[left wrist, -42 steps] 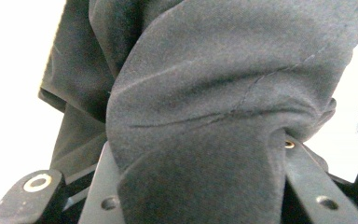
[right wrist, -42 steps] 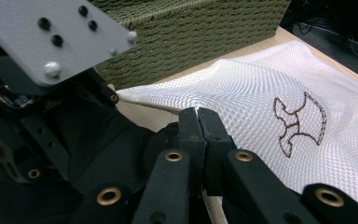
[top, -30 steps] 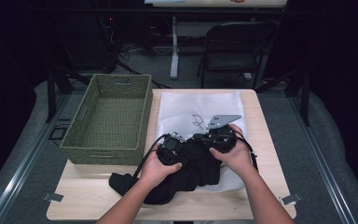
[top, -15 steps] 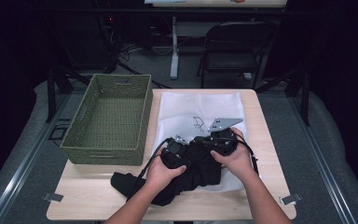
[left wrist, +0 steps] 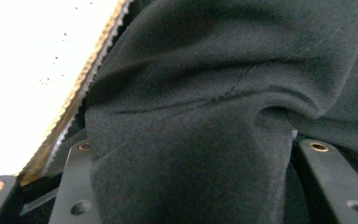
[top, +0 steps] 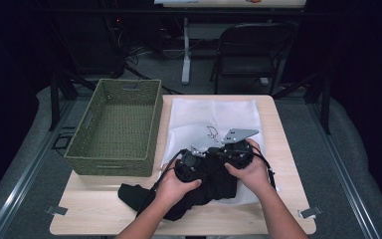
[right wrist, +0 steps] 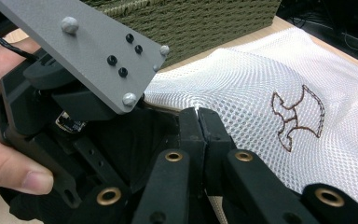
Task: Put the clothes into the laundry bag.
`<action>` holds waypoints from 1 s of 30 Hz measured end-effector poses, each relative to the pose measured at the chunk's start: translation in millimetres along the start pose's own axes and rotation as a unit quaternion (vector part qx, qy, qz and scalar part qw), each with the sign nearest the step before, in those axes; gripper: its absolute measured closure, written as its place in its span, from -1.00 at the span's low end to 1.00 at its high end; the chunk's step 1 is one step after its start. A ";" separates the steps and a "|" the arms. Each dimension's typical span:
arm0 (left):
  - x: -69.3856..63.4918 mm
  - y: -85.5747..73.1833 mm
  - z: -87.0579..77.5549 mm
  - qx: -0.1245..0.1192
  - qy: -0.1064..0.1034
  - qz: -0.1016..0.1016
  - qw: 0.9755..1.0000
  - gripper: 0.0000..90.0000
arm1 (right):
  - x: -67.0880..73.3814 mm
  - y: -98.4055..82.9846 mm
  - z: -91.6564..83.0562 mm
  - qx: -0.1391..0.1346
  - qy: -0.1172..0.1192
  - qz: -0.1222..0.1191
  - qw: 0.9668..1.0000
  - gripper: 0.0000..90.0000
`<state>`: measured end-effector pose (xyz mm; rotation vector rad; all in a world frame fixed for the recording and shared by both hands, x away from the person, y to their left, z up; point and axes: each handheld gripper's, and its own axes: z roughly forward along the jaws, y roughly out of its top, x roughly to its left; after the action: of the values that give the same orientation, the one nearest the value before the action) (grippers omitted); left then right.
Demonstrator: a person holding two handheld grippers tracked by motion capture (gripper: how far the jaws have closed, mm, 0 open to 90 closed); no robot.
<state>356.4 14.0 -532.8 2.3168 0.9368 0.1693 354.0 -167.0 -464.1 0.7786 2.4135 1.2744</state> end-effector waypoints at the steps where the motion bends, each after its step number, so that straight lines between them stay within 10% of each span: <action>1: 0.3 0.1 0.2 0.000 0.002 -0.001 1.000 -0.05 | 0.1 -0.5 0.2 0.001 0.000 0.001 1.000 0.98; 30: 4.4 -1.5 2.0 -0.029 0.006 -0.066 0.997 0.12 | -0.1 -6.6 -4.3 -0.003 -0.001 0.013 1.000 0.98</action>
<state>359.5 16.8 -535.8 2.1957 1.0724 0.1545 349.8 -172.9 -467.1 0.8122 2.4048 1.2902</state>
